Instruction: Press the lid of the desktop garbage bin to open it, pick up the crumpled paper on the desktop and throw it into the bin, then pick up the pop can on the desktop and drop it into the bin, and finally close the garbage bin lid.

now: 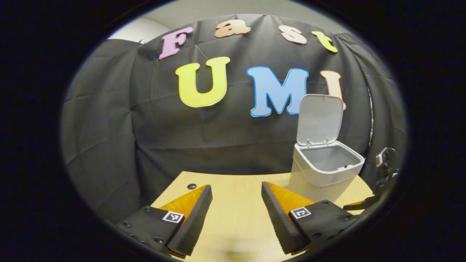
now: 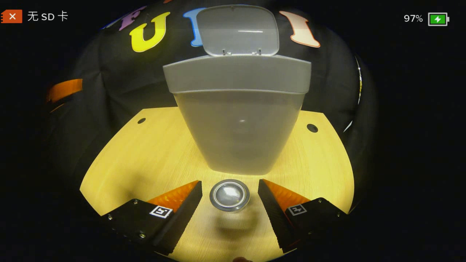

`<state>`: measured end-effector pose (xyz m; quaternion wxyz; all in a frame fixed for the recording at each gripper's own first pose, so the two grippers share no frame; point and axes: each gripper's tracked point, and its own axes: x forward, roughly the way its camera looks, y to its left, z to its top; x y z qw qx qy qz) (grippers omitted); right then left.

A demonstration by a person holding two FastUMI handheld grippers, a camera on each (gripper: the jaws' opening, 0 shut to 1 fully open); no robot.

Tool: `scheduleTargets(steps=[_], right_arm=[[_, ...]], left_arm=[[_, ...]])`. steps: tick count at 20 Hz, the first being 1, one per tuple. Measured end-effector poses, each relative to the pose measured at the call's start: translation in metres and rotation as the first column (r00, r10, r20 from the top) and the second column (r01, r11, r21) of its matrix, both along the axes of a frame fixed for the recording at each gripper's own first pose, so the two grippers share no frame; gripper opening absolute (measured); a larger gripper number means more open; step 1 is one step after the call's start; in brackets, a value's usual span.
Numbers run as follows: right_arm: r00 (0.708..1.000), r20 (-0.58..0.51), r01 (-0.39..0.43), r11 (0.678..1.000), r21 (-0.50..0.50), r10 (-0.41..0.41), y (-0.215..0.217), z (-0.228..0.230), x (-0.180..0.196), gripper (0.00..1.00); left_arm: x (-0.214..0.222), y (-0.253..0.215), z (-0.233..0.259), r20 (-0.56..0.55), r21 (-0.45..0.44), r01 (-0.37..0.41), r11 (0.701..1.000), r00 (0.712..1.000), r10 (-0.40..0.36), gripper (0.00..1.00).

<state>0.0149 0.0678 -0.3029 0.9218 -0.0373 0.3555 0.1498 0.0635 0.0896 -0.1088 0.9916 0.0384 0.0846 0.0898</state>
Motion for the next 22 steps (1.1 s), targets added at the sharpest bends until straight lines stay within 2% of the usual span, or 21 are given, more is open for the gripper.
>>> scheduleTargets(steps=[10,12,19,20,21,22], right_arm=[[0.995,-0.096,-0.01,0.998,-0.057,0.004,0.002,-0.041,0.006,1.0],[0.995,-0.097,-0.011,0.998,-0.062,0.005,0.003,-0.042,0.004,0.86],[0.998,-0.038,-0.042,0.999,-0.001,0.042,0.022,-0.004,-0.002,0.84],[0.998,-0.027,-0.049,0.999,0.02,0.049,0.028,0.006,-0.003,0.83],[0.998,-0.016,-0.056,0.998,0.041,0.057,0.033,0.015,-0.004,0.83],[0.998,-0.004,-0.068,0.996,0.066,0.068,0.041,0.025,-0.004,0.84]], left_arm=[[-0.013,0.039,-0.009,-0.024,-0.015,-0.096,0.995,0.995,0.096,0.98],[-0.013,0.041,-0.01,-0.029,-0.019,-0.097,0.995,0.995,0.096,0.98],[-0.005,0.032,-0.013,-0.033,-0.023,-0.07,0.997,0.997,0.069,0.99],[-0.005,0.03,-0.013,-0.032,-0.024,-0.064,0.998,0.997,0.063,0.91],[-0.004,0.028,-0.013,-0.032,-0.025,-0.059,0.998,0.998,0.058,0.99],[-0.003,0.026,-0.012,-0.031,-0.027,-0.054,0.998,0.998,0.053,0.99]])
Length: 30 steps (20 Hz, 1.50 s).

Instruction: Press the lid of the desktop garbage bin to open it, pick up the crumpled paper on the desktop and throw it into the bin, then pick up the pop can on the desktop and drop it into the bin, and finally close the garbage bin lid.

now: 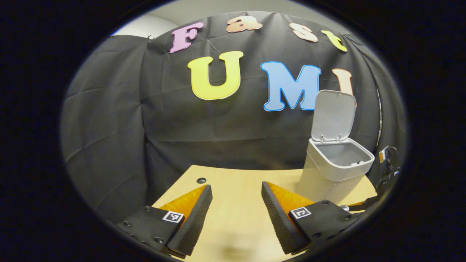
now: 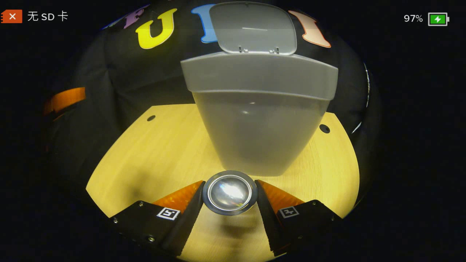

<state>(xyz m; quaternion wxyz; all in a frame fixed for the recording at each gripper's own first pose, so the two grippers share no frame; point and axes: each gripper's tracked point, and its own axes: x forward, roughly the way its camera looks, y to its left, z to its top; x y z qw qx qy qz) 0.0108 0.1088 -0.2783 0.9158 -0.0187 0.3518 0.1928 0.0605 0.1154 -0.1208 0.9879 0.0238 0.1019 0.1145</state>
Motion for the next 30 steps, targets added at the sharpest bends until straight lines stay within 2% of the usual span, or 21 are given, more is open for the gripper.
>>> scheduleTargets(steps=[6,10,13,14,16,20,23,26,30], right_arm=[[0.995,0.067,-0.088,0.983,0.161,0.078,0.05,0.066,-0.005,0.83],[0.983,0.152,-0.14,0.963,0.232,0.106,0.076,0.113,0.009,0.83],[0.969,0.221,-0.171,0.946,0.277,0.111,0.09,0.151,0.018,0.83],[0.964,0.242,-0.177,0.94,0.292,0.106,0.093,0.162,0.023,0.83],[0.955,0.283,-0.178,0.931,0.32,0.085,0.094,0.184,0.032,0.83],[0.939,0.344,-0.146,0.919,0.368,0.011,0.081,0.219,0.057,0.83],[0.919,0.39,-0.092,0.923,0.373,-0.066,0.052,0.239,0.079,0.83],[0.902,0.408,-0.013,0.938,0.348,-0.138,0.016,0.238,0.095,0.83],[0.893,0.406,0.074,0.955,0.289,-0.192,-0.021,0.224,0.103,0.83]], left_arm=[[-0.007,0.005,0.001,0.003,-0.006,-0.009,1.0,1.0,0.009,0.99],[-0.015,0.015,0.001,0.001,-0.011,-0.037,0.999,0.999,0.037,0.98],[-0.022,0.023,-0.001,-0.001,-0.018,-0.058,0.998,0.998,0.058,0.98],[-0.024,0.025,0.0,-0.002,-0.021,-0.063,0.998,0.998,0.063,0.91],[-0.026,0.029,-0.003,-0.004,-0.026,-0.072,0.997,0.997,0.072,0.91],[-0.03,0.032,-0.006,-0.011,-0.036,-0.086,0.996,0.996,0.085,0.91],[-0.028,0.031,-0.008,-0.015,-0.039,-0.088,0.995,0.996,0.087,0.91],[-0.026,0.031,-0.01,-0.019,-0.039,-0.085,0.996,0.996,0.084,0.91],[-0.02,0.027,-0.012,-0.026,-0.04,-0.078,0.996,0.997,0.077,0.91]])
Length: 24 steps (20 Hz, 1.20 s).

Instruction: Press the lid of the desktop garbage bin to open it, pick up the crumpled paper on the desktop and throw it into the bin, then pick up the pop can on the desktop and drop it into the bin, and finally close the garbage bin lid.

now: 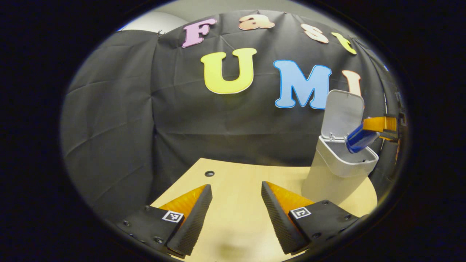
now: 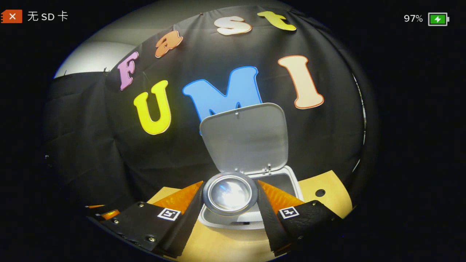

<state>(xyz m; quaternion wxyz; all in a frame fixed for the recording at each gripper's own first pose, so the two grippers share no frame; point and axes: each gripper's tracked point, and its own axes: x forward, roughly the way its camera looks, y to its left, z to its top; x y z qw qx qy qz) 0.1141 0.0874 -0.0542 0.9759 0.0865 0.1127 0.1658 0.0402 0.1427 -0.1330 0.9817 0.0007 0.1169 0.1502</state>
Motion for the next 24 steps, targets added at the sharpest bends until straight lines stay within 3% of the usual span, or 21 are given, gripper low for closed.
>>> scheduleTargets(steps=[2,3,6,7,8,11,12,24], right_arm=[[0.999,-0.019,0.025,1.0,-0.007,-0.026,-0.01,-0.009,0.001,0.83],[0.999,-0.03,0.036,0.999,-0.008,-0.036,-0.014,-0.014,0.0,0.83],[0.996,-0.068,0.053,0.999,-0.005,-0.054,-0.02,-0.029,-0.001,0.83],[0.995,-0.076,0.058,0.998,0.003,-0.058,-0.021,-0.031,0.0,0.83],[0.995,-0.085,0.061,0.998,0.011,-0.06,-0.023,-0.033,0.0,0.83],[0.991,-0.119,0.068,0.997,0.037,-0.063,-0.025,-0.042,0.005,0.84],[0.99,-0.126,0.069,0.997,0.044,-0.063,-0.025,-0.043,0.004,0.86],[0.989,-0.118,0.094,0.995,0.041,-0.089,-0.042,-0.039,0.0,0.88]], left_arm=[[0.002,-0.004,-0.002,-0.004,0.0,0.006,1.0,1.0,-0.006,0.91],[0.003,-0.006,-0.003,-0.006,0.0,0.009,1.0,1.0,-0.009,0.98],[0.004,-0.007,-0.004,-0.01,0.004,0.014,1.0,1.0,-0.014,0.98],[0.005,-0.007,-0.004,-0.012,0.006,0.014,1.0,1.0,-0.014,0.91],[0.004,-0.007,-0.006,-0.015,0.008,0.013,1.0,1.0,-0.013,0.98],[0.004,-0.004,-0.007,-0.021,0.006,0.01,1.0,1.0,-0.01,0.98],[0.003,-0.005,-0.008,-0.022,0.005,0.009,1.0,1.0,-0.009,0.91],[0.005,-0.019,-0.008,-0.026,0.005,0.038,0.999,0.999,-0.038,0.91]])
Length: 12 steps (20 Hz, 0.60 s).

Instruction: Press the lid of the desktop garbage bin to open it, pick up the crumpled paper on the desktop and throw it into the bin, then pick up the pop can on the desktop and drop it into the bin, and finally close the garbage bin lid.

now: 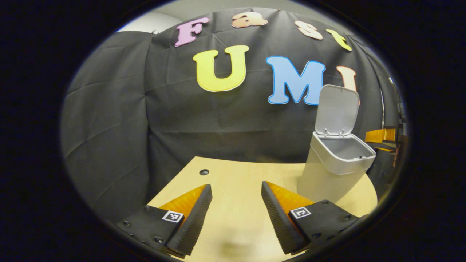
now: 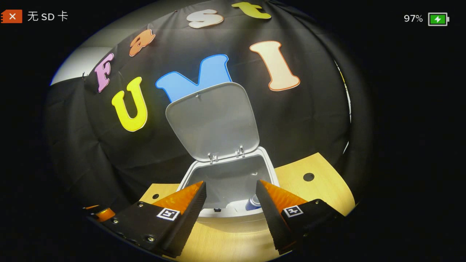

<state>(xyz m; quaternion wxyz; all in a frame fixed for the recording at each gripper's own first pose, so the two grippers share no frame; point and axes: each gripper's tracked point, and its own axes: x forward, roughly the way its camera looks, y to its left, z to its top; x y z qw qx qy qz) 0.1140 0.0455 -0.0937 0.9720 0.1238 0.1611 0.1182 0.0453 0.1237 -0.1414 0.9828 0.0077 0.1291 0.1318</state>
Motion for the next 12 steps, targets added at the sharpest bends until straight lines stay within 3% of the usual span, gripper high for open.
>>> scheduleTargets(steps=[12], right_arm=[[0.985,0.172,0.024,0.998,-0.052,-0.015,0.006,0.094,0.034,0.88]], left_arm=[[-0.01,-0.008,-0.012,-0.01,-0.012,0.015,1.0,1.0,-0.015,0.91]])
